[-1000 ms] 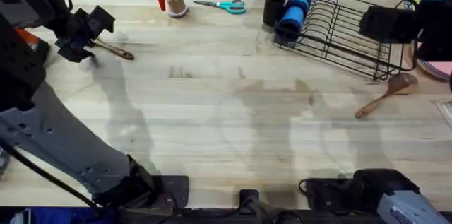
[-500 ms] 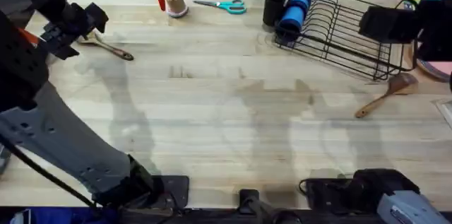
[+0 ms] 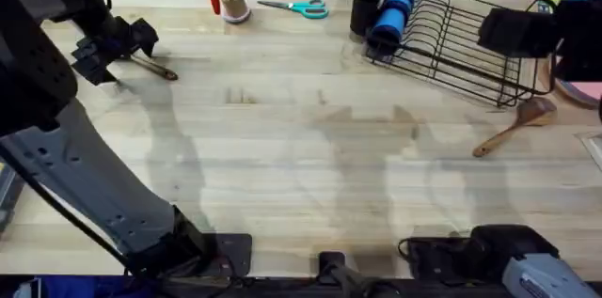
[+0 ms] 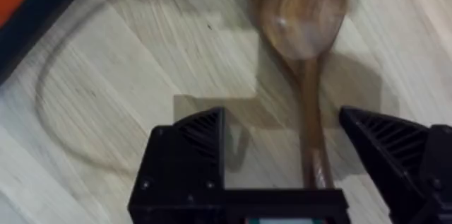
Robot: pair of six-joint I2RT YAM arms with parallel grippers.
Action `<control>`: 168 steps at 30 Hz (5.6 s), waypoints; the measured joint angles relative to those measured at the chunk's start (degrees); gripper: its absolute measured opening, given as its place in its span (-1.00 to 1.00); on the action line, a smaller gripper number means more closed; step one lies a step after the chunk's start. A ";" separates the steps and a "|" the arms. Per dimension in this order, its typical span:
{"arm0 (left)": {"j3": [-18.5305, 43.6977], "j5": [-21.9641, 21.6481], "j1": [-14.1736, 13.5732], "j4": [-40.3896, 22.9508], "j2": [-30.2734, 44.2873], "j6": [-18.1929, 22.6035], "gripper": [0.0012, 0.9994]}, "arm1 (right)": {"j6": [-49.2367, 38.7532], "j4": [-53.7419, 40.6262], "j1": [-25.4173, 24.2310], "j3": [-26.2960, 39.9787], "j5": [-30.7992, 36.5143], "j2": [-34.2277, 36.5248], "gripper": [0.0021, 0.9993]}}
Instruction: Pick up the spoon on the table one by one and put them onto the rack
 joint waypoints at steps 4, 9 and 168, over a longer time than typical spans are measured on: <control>0.00 0.13 0.00 -0.05 0.12 -0.05 0.86 | -0.01 -0.02 0.00 0.00 0.00 -0.01 0.99; 0.00 0.31 -0.07 -0.04 0.11 -0.01 0.44 | -0.01 -0.01 0.00 0.00 0.00 0.00 0.99; -0.11 -4.16 -58.55 68.79 4.58 -4.91 -0.91 | -0.01 0.13 0.00 0.00 0.00 0.01 0.99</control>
